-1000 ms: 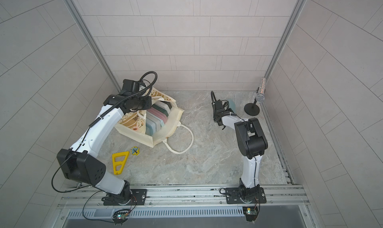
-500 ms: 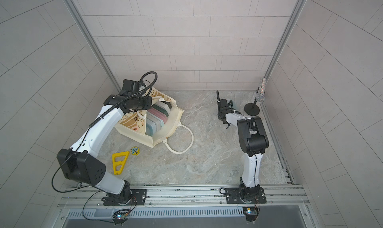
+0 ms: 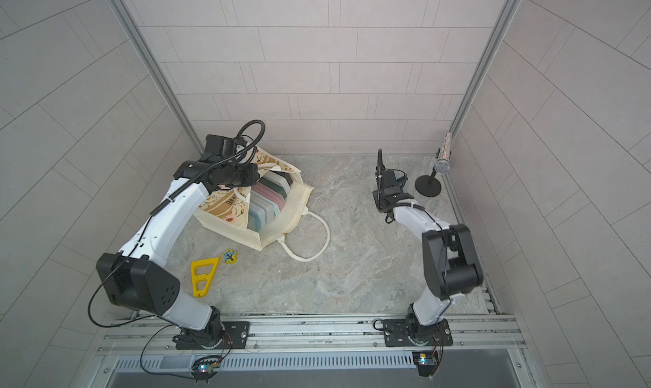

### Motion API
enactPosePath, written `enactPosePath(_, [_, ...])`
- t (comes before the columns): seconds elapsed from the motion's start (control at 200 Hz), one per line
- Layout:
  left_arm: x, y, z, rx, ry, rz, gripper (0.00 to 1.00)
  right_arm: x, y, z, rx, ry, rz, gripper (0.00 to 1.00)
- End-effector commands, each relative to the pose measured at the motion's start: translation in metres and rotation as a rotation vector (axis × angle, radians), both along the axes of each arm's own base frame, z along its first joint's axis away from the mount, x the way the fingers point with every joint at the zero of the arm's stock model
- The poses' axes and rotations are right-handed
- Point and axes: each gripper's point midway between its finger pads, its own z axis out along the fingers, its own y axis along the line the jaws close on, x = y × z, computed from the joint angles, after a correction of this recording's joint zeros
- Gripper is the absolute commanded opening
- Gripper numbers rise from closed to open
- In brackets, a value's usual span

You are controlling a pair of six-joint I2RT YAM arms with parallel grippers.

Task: Take out the pencil case from the canvas bag
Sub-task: Place the pencil case at the center of the board.

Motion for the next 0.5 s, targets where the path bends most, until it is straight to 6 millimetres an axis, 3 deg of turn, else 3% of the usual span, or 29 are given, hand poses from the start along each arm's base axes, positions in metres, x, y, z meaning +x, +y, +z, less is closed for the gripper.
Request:
enactPosePath(0.0, [-0.004, -0.033, 0.037, -0.130, -0.108, -0.140, 0.00, -0.012, 0.047, 0.020, 0.228, -0.145, 0.081, 0.61])
enactPosePath(0.31, [-0.043, -0.074, 0.040, -0.001, -0.149, -0.286, 0.00, -0.097, 0.152, 0.067, 0.357, -0.316, 0.447, 0.57])
enactPosePath(0.45, [-0.058, -0.072, 0.031, 0.002, -0.128, -0.278, 0.00, -0.130, 0.201, 0.073, 0.394, -0.332, 0.605, 0.55])
enactPosePath(0.46, [-0.059, -0.071, 0.031, 0.003, -0.130, -0.276, 0.00, -0.134, 0.203, 0.063, 0.391, -0.311, 0.615, 0.55])
enactPosePath(0.495, [-0.062, -0.068, 0.027, 0.011, -0.124, -0.268, 0.00, -0.143, 0.214, 0.056, 0.397, -0.295, 0.651, 0.55])
